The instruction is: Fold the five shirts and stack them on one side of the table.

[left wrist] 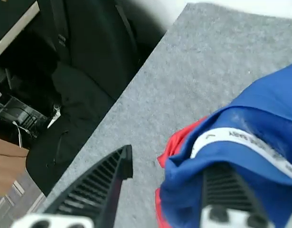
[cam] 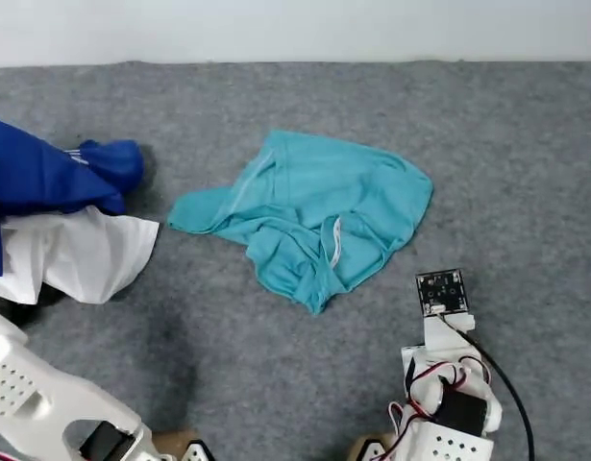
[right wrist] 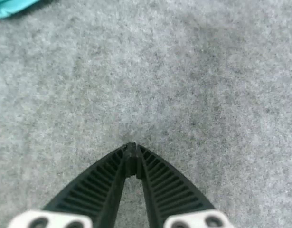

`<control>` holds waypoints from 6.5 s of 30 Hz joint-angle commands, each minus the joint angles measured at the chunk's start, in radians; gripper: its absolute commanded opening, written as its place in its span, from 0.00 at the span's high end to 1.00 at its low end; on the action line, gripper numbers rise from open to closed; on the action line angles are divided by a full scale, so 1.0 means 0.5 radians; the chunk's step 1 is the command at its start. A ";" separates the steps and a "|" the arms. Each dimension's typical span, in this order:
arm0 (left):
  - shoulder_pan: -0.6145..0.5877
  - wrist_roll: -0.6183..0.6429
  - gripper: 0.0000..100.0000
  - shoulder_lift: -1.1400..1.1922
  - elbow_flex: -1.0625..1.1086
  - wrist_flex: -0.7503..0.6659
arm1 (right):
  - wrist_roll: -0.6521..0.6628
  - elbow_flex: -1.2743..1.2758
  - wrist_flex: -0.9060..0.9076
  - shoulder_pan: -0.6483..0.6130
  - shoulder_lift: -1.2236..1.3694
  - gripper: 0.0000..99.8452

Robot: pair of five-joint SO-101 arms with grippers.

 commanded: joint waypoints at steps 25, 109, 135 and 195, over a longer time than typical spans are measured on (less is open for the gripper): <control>0.798 -0.015 0.77 -1.648 2.407 0.037 | -0.018 0.028 -0.029 -0.011 -0.020 0.99; 1.424 0.614 0.99 -1.985 2.966 0.021 | -0.046 -2.716 0.213 -1.054 3.095 0.76; 1.427 0.617 0.99 -2.179 3.101 0.015 | -0.227 -3.744 0.640 -1.355 4.301 0.76; 1.780 0.617 0.99 -2.179 3.104 -0.012 | 0.592 -4.315 0.793 0.014 4.368 0.84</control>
